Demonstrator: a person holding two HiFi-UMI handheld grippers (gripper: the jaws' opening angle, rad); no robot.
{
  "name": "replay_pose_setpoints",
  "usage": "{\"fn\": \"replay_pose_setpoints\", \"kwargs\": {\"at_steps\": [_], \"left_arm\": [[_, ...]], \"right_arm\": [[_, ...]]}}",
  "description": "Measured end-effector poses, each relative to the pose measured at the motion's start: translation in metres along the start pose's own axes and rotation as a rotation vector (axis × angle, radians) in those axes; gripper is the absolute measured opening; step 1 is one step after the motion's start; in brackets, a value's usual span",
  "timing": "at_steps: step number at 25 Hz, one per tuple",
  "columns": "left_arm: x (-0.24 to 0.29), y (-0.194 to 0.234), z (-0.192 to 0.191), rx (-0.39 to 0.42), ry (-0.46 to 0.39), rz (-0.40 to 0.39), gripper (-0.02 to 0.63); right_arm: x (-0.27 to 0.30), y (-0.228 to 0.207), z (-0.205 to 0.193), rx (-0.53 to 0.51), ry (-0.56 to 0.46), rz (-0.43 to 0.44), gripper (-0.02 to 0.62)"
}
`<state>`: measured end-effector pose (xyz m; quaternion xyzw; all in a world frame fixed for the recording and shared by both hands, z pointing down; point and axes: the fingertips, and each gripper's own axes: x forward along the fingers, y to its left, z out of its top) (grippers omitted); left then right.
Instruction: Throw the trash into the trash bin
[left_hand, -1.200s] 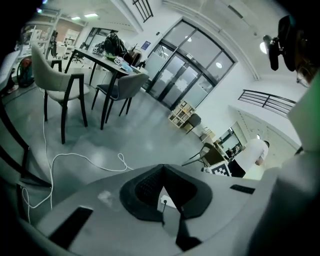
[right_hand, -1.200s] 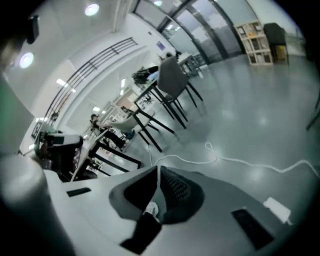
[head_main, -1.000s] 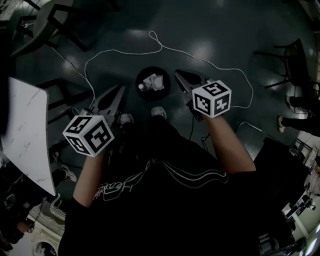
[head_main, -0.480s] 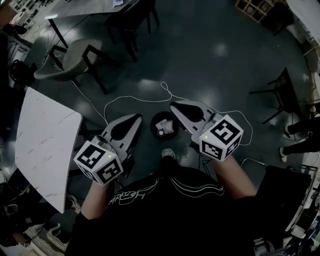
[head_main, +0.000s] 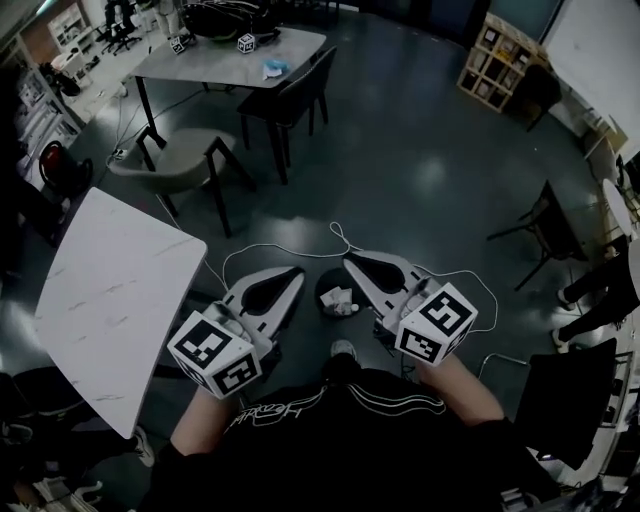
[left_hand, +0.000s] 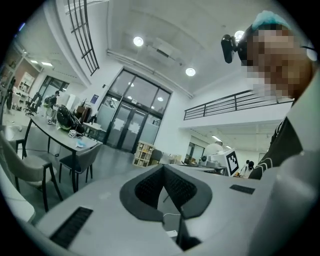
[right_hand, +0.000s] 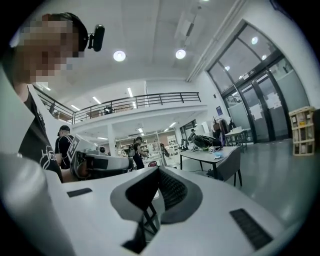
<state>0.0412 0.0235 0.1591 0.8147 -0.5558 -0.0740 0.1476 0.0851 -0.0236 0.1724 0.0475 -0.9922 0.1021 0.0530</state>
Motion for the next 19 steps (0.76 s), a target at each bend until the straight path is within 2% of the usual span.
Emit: {"fn": "replay_pose_setpoints", "kwargs": {"at_steps": [8, 15, 19], "left_arm": [[-0.059, -0.026, -0.009, -0.018, -0.055, 0.001, 0.006], [-0.085, -0.036, -0.017, -0.048, -0.072, 0.035, 0.006], [-0.096, -0.043, -0.023, -0.065, -0.067, 0.026, 0.006]], "right_arm": [[-0.015, 0.064, -0.007, -0.039, 0.000, -0.001, 0.032], [-0.023, 0.087, -0.017, -0.011, -0.010, -0.012, 0.032], [-0.027, 0.101, -0.020, -0.006, -0.011, -0.010, 0.032]]}}
